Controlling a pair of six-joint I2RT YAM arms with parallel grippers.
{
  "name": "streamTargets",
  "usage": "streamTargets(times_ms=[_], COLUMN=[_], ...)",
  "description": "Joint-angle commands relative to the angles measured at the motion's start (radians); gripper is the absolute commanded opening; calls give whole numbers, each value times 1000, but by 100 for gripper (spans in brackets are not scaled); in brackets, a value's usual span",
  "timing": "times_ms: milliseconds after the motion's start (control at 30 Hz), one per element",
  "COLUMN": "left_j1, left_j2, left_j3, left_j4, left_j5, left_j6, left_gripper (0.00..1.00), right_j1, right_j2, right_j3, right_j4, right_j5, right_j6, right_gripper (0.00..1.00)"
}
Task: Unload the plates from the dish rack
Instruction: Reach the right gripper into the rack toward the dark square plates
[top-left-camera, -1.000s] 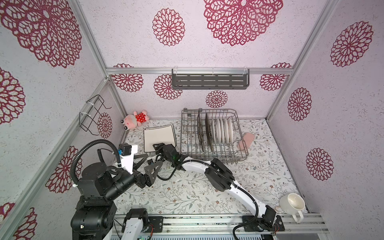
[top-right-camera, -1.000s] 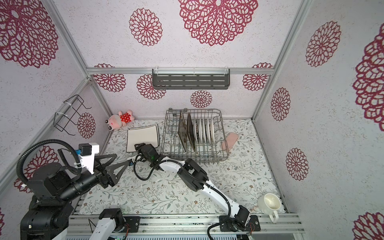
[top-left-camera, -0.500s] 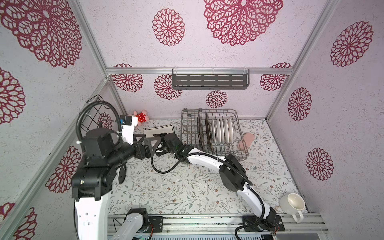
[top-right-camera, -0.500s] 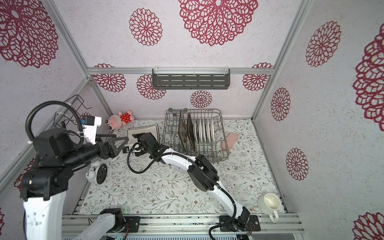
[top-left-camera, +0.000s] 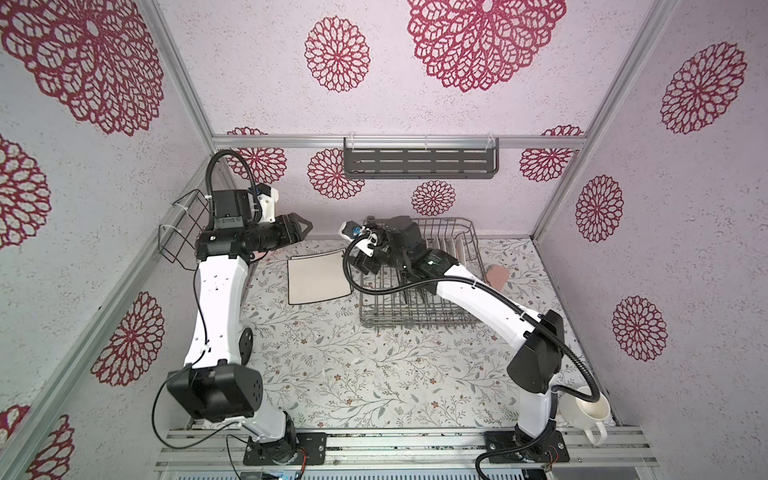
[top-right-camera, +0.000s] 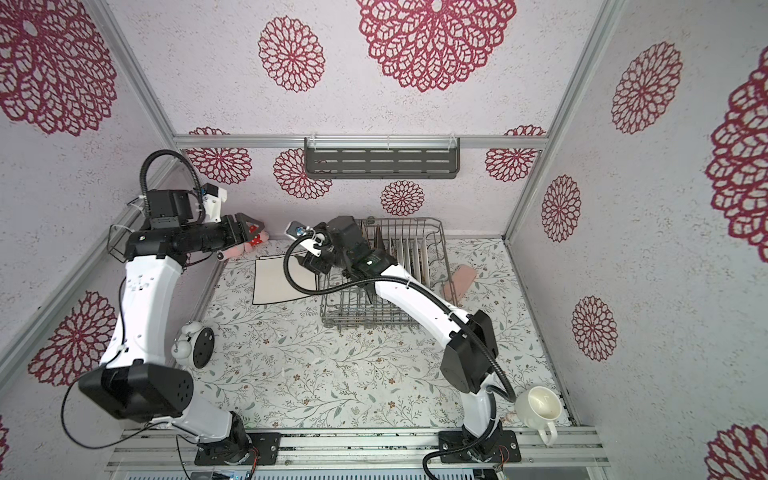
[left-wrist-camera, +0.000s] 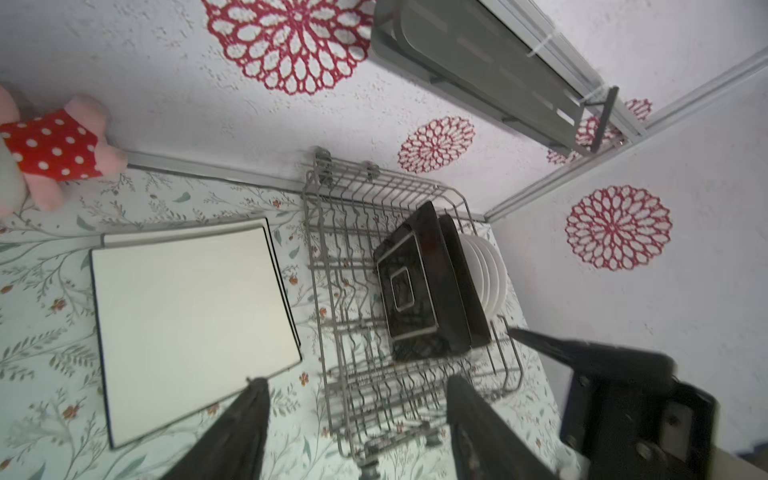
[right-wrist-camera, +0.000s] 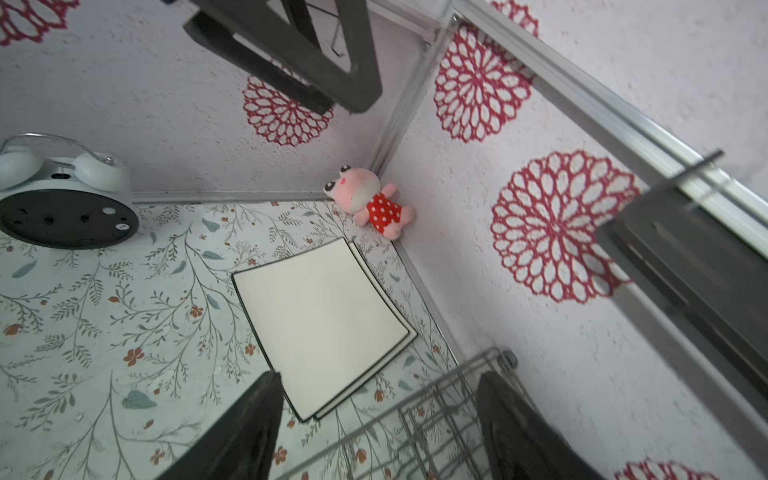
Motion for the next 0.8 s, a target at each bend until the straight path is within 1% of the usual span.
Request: streamTargets(times_ms=[0, 100, 200, 267, 433, 533, 667, 767], left_j1=[-16, -18, -20, -27, -51, -60, -65, -65], left_j2=[139, 255, 426, 530, 711, 776, 816, 860], left_j3=[116, 209, 359, 460, 585, 622, 626, 671], left_j4=[0, 27, -9, -35, -26, -15, 23, 5], left_j5=[-54, -112, -154, -178, -247, -284, -339, -371], left_j6=[-1, -22, -23, -21, -47, -61, -75, -89], left_gripper=[58, 52, 48, 42, 33, 30, 28, 26], right_j1=[-16, -42, -64, -70, -86, -95, -105, -109], right_j2=[-87, -136, -198, -252, -395, -475, -553, -591], right_j3=[-47, -78, -132, -182, -323, -409, -500, -549], right_j4=[-51, -88, -114, -128, -141, -138, -126, -114], right_j5=[32, 82, 139, 195, 277, 308, 331, 348], right_j6=[119, 152, 189, 200, 224, 242, 266, 280], right_gripper=[77, 74, 73, 73, 74, 74, 75, 75])
